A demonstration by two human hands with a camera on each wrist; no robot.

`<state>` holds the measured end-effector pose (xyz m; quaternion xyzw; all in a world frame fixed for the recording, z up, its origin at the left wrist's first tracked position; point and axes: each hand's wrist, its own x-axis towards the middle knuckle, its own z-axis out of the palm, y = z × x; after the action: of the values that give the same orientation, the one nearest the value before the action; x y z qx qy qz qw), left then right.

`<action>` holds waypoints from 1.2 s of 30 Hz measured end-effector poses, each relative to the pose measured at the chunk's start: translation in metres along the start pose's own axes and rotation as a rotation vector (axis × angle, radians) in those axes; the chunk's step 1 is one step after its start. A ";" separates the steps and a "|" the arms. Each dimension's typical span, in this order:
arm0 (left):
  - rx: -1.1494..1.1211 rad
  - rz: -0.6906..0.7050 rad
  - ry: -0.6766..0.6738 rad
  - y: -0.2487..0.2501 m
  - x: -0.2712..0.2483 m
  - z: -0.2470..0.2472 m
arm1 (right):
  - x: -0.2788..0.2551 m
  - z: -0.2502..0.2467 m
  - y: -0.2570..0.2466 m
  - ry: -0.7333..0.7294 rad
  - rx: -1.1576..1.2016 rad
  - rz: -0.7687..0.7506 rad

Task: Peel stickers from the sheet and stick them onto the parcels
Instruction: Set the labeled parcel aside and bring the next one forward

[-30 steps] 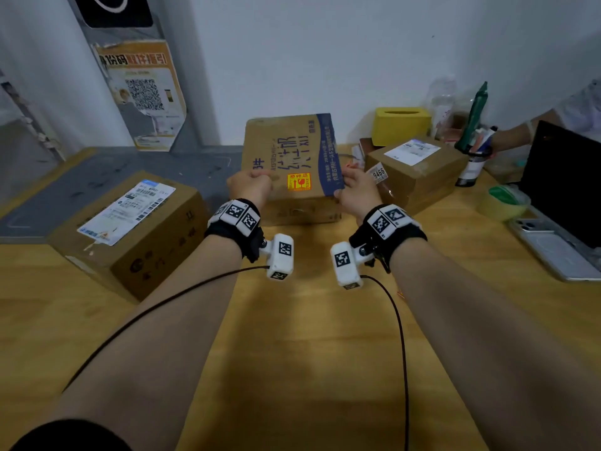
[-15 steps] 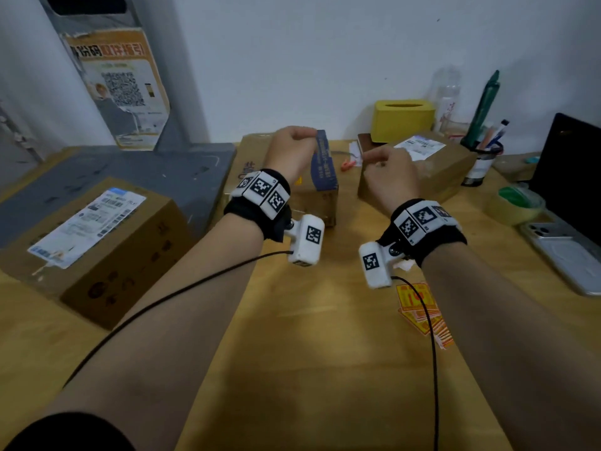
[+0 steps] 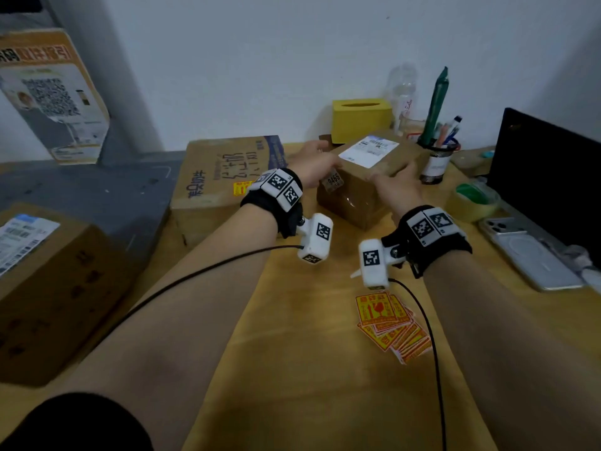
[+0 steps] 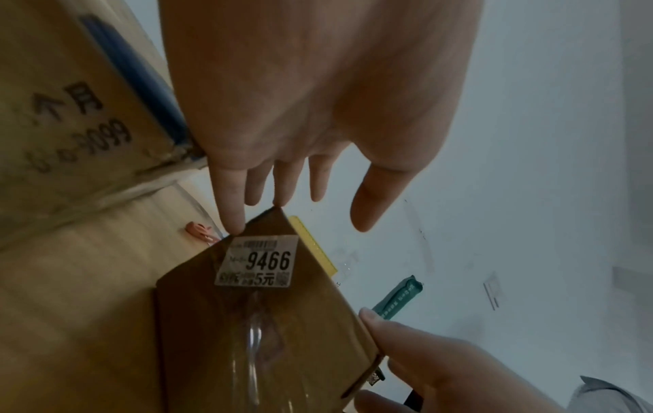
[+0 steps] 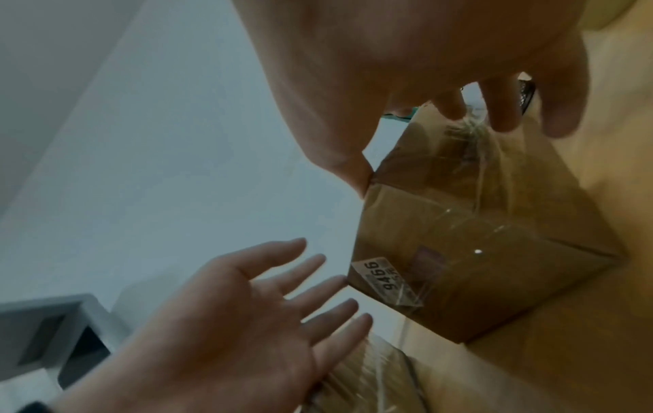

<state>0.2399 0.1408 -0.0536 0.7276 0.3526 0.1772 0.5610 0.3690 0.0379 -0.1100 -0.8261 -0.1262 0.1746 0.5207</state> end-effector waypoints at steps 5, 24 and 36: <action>0.009 -0.060 0.000 0.005 -0.002 0.008 | -0.004 0.002 -0.004 -0.063 0.119 0.039; -0.328 -0.047 0.100 0.018 -0.102 -0.019 | -0.115 -0.030 -0.035 0.160 0.410 -0.240; -0.327 -0.030 0.162 -0.011 -0.236 -0.066 | -0.230 -0.047 -0.038 -0.081 0.232 -0.318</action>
<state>0.0307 0.0191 -0.0114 0.6046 0.3742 0.2819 0.6442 0.1793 -0.0743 -0.0208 -0.7227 -0.2548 0.1365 0.6279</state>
